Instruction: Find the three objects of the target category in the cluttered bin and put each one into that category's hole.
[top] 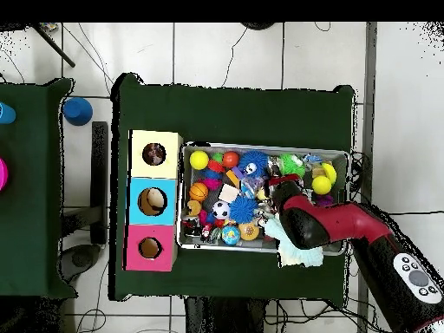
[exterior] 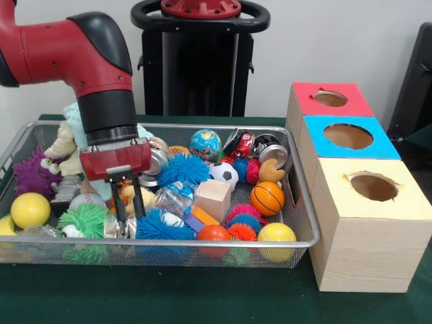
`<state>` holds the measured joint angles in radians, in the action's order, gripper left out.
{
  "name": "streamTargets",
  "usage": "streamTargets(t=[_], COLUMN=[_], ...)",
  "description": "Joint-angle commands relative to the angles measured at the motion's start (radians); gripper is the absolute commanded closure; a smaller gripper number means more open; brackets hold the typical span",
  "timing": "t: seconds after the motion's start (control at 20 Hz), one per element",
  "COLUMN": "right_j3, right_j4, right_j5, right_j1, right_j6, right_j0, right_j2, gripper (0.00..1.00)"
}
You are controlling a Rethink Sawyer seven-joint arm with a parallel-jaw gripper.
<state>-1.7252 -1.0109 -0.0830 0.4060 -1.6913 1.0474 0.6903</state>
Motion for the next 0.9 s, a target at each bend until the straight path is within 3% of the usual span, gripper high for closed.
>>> streamTargets(t=[0.05,0.35,0.9], right_j3=[-0.103,-0.172,-0.228], right_j4=[0.045,0.094,0.142], right_j5=[-0.161,-0.194,-0.250], right_j1=[0.186,0.243,0.307], right_j6=[-0.028,-0.005,0.040], right_j0=[-0.027,-0.006,0.019], right_j2=[-0.111,-0.095,-0.078], gripper=[1.00,1.00,1.00])
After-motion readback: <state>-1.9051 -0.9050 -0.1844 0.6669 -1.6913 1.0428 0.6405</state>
